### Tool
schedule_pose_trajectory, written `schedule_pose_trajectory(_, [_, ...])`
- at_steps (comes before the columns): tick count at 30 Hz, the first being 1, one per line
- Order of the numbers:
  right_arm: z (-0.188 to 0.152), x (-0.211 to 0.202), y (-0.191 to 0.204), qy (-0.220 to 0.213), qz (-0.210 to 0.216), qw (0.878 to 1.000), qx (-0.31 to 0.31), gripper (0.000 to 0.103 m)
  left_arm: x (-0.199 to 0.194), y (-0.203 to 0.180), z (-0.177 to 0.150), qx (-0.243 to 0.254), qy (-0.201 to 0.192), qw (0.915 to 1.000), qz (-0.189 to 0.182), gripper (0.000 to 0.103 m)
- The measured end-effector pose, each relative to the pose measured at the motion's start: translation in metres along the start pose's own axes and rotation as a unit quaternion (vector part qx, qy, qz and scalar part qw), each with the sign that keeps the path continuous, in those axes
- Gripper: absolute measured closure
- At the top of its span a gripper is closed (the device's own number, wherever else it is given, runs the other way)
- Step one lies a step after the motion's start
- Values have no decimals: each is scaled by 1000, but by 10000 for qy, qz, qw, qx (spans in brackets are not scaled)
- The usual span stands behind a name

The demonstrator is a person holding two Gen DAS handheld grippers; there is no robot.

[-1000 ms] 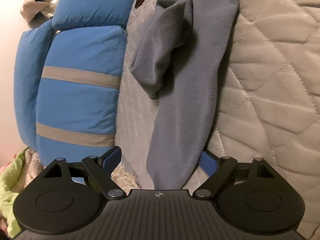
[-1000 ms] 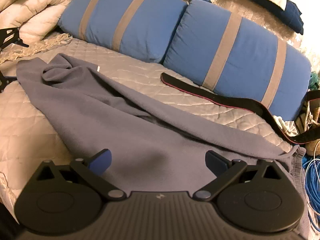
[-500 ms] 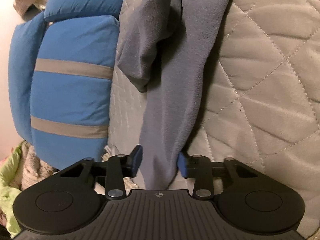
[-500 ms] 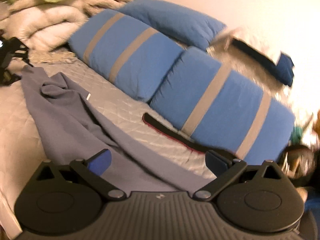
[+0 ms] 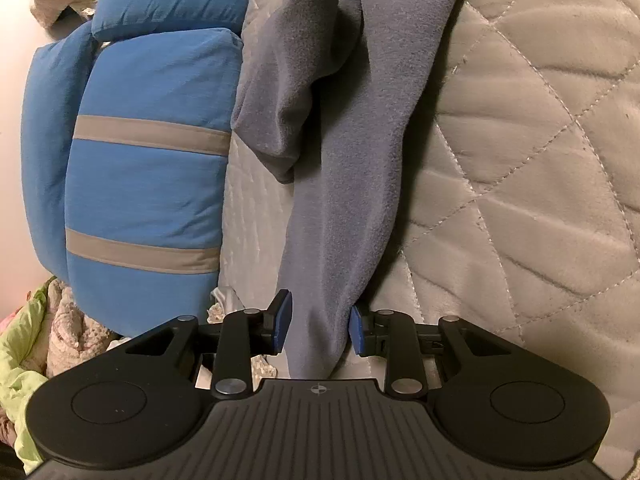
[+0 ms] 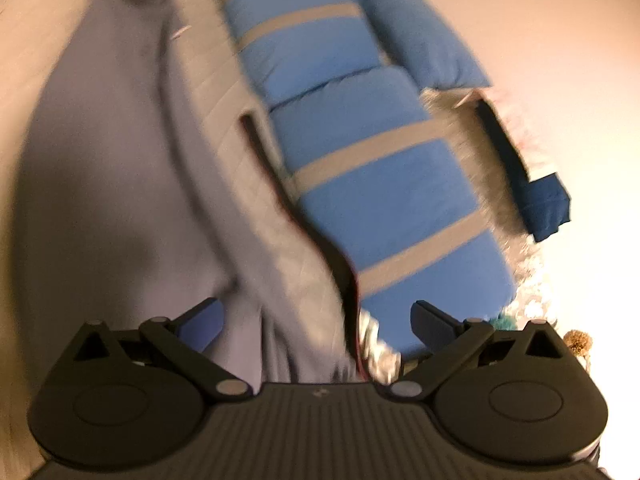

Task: Fold clothes
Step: 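Grasp and lift the sweatpants leg with the left gripper while the right gripper grasps the cuff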

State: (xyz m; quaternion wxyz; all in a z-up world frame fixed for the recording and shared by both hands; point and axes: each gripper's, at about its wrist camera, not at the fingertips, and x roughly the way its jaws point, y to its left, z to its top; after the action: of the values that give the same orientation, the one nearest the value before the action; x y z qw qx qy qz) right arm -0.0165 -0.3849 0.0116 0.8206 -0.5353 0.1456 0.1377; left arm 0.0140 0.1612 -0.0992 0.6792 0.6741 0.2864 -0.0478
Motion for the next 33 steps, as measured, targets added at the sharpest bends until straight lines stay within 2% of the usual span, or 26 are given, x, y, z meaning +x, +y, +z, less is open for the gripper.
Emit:
schedule_pose_trajectory(3, [-28, -23, 11, 185, 127, 9993, -283, 0, -1, 0, -1, -46, -13, 10000, 32, 75])
schedule_pose_trajectory(10, [-85, -63, 79, 621, 393, 9873, -1410, 0, -3, -1, 0, -119, -15, 9999, 93, 74])
schedule_pose_trajectory(15, [-111, -59, 118, 852, 114, 9772, -1943, 1, -3, 2, -1, -246, 7, 9997, 67, 74])
schedule_pose_trajectory(18, [-118, -57, 130, 891, -193, 9733, -2108, 3, -4, 1, -1, -264, 6, 9996, 96, 74])
schedule_pose_trajectory(22, [-121, -47, 133, 1063, -615, 9682, -2179, 18, -4, 2, -1, -336, 34, 9994, 85, 75])
schedule_pose_trajectory(27, [-135, -44, 152, 1001, -692, 9553, -2696, 36, -4, 0, -3, -499, 49, 9987, 42, 79])
schedule_pose_trajectory(28, [-139, -44, 157, 1001, -692, 9523, -2797, 45, -4, -1, -4, -532, 52, 9986, 33, 87])
schedule_pose_trajectory(29, [-142, -45, 162, 1020, -669, 9497, -2885, 58, -4, -1, -4, -564, 54, 9984, 24, 94])
schedule_pose_trajectory(30, [-146, -45, 167, 1039, -645, 9469, -2973, 68, -4, -4, -4, -531, 87, 9985, 74, 97])
schedule_pose_trajectory(31, [-148, -44, 170, 1047, -627, 9469, -2974, 95, -4, -8, -3, -484, 112, 9987, 133, 100])
schedule_pose_trajectory(33, [-147, -44, 168, 1057, -574, 9531, -2779, 97, -6, -11, -3, -461, 88, 9985, 281, 101])
